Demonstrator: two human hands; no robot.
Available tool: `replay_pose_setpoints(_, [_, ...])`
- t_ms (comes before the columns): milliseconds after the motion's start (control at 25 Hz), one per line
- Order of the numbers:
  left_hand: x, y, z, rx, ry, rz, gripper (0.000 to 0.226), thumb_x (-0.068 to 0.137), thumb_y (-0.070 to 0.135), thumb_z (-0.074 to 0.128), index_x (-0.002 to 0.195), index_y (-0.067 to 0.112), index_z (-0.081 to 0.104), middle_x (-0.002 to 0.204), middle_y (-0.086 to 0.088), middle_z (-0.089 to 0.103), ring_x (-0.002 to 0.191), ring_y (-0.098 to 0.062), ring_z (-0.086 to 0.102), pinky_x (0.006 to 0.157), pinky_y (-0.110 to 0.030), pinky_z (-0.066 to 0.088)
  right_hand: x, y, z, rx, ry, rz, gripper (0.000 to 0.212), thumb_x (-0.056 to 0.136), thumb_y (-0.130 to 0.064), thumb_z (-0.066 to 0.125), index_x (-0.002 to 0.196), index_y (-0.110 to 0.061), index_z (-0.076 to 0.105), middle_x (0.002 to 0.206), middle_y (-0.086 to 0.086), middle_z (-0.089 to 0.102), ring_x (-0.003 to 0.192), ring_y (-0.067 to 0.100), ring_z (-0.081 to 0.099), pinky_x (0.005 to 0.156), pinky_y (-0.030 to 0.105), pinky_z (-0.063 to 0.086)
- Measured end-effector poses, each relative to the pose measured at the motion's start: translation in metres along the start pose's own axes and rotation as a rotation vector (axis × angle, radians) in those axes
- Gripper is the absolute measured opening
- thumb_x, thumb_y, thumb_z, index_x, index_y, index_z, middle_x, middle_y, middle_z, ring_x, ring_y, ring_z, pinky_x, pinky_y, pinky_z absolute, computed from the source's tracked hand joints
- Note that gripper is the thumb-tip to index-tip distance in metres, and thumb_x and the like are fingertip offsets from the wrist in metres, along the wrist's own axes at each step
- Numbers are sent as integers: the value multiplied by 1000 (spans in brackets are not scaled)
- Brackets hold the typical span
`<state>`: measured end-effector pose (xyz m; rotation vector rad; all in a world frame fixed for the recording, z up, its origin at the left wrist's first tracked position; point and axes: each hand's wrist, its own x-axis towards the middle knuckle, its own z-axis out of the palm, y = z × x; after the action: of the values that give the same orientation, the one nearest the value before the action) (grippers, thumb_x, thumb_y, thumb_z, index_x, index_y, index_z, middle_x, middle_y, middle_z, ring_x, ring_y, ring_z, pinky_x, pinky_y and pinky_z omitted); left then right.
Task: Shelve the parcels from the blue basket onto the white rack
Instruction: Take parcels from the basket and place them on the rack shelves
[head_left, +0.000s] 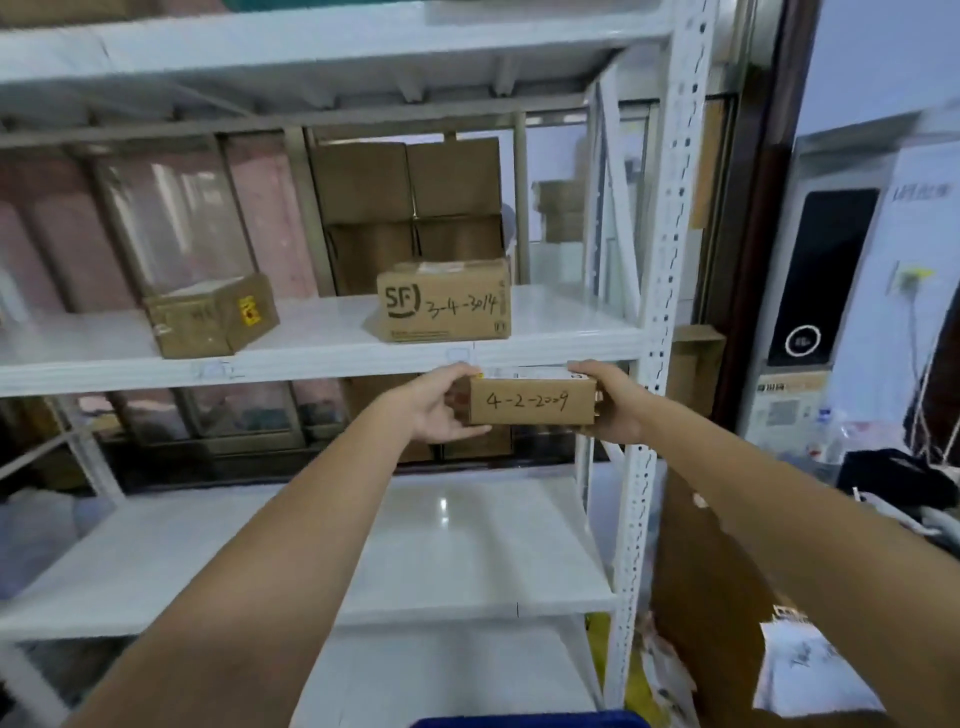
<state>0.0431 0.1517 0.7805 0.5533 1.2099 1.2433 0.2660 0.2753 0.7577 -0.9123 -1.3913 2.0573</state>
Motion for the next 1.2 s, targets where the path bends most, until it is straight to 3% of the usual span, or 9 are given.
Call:
replay_pose_setpoints(200, [-28,23,9,-1,60,97,63,78,24,74,129,10,40,127,-18,55,105,-34,64,73,-47,59,-15,-31,19,23,13,-74,39,83,-34,69,107,-12,47,92,17,62,88,28,63,80,37,56])
replay_pose_setpoints(400, [-46,18,-3,-6,97,125,51,82,26,70,123,10,45,125,-15,57,103,-32,65,75,-45,60,-9,-30,37,-16,-17,-88,35,82,-34,70,102,-11,52,87,15,66,87,27,63,75,35,58])
replay_pose_setpoints(520, [-60,13,-25,-34,101,128,43,82,26,70,118,15,49,125,-19,56,103,-34,64,74,-46,60,-3,-18,60,-29,-36,-99,34,82,-34,69,103,-13,53,83,14,69,84,25,65,60,30,58])
replay_pose_setpoints(720, [-95,-2,-99,-112,157,148,65,76,20,77,133,22,44,136,-23,49,108,-39,62,73,-48,60,16,23,130,-10,-54,-107,30,83,-33,69,104,-15,57,64,6,74,65,19,73,55,28,57])
replay_pose_setpoints(960, [-176,-19,-240,-73,245,146,42,80,24,74,116,13,54,116,-22,63,96,-35,69,75,-44,60,36,98,282,66,-62,-73,38,86,-29,67,118,-10,61,84,12,73,67,22,72,54,31,57])
replay_pose_setpoints(1080, [-221,-27,-327,-66,293,165,29,85,24,69,110,12,59,110,-18,68,98,-31,68,77,-42,60,49,148,372,84,-52,-57,46,86,-26,69,127,-7,60,117,19,67,89,29,67,79,43,59])
replay_pose_setpoints(1200, [-256,-40,-408,-43,376,168,21,91,25,61,109,13,60,107,-15,69,100,-28,67,75,-39,59,61,200,451,14,1,-34,53,81,-28,77,123,-3,58,119,20,66,92,30,69,79,43,60])
